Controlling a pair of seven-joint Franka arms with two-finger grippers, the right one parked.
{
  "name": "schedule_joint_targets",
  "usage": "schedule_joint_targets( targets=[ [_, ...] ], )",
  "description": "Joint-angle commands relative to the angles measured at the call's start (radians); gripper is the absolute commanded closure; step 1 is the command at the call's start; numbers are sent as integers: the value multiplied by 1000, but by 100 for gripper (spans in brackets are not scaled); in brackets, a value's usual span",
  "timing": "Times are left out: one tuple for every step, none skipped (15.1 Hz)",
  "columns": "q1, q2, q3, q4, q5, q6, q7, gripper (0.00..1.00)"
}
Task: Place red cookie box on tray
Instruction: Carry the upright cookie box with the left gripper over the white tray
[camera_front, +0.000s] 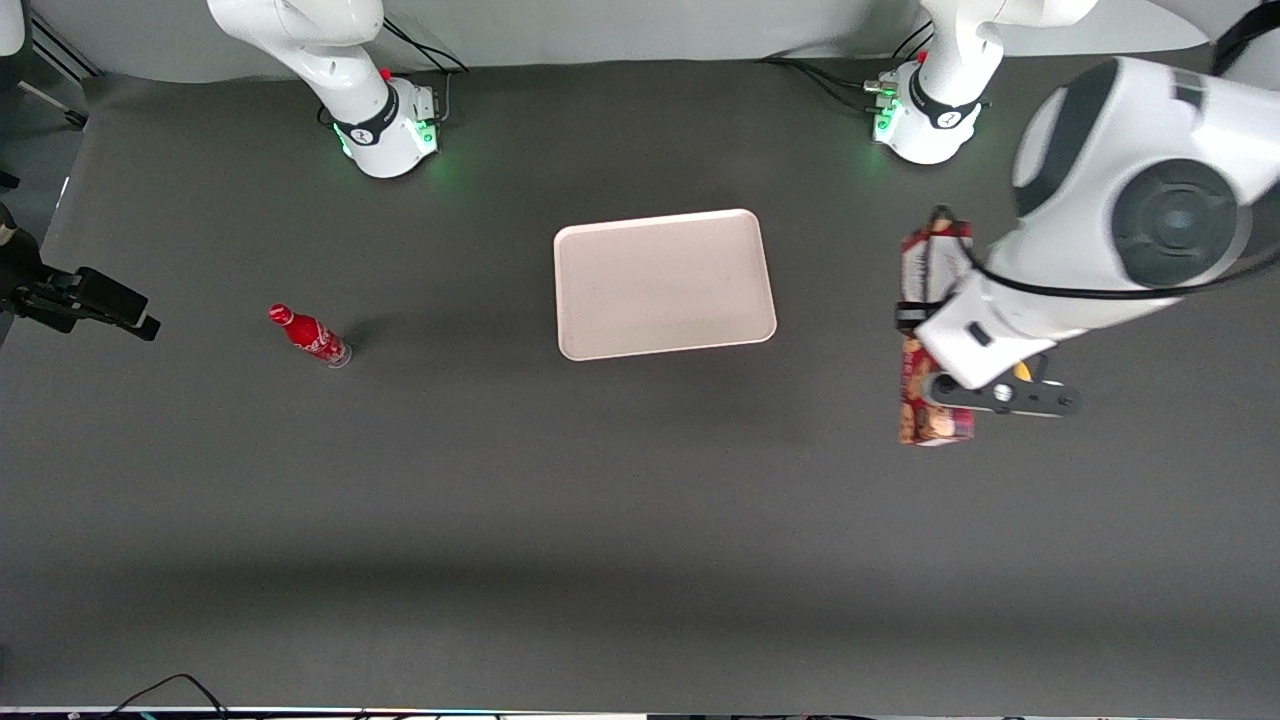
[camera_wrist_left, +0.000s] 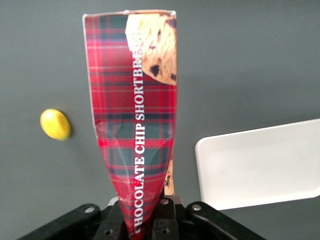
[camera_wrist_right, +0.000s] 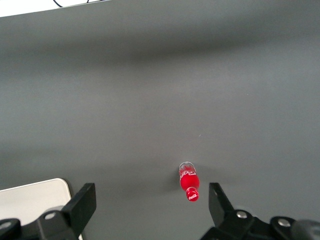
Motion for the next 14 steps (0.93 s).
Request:
schedule_joint_targets(
  targets=[
    [6,-70,-108,-138,15,87,-240,100],
    [-1,-103,-134,-213,18,151,-292,100],
    [-8,-133,-150,-288,20,214,-338,100],
    [-11,-156,-170,-354,21,271,-373,100],
    [-12,-173,-191,-405,21,314,-413,100],
    [-17,-181,-222,-449,32,352,-477,100],
    [-27,-183,-257,-483,66,386,-552,100],
    [-31,-181,-294,-522,90,423,-620,100],
    [-32,-181,-328,-560,101,465,-658,100],
    [-35,-183,-342,-603,109,505,-671,100],
    [-49,-184,-352,-644,123,551,-679,100],
    [-63,-186,-355,-687,139,596,-683,100],
    [-73,-184,-357,-730,159,645,-685,100],
    [-80,-184,-357,-773,184,694,-691,100]
  ],
)
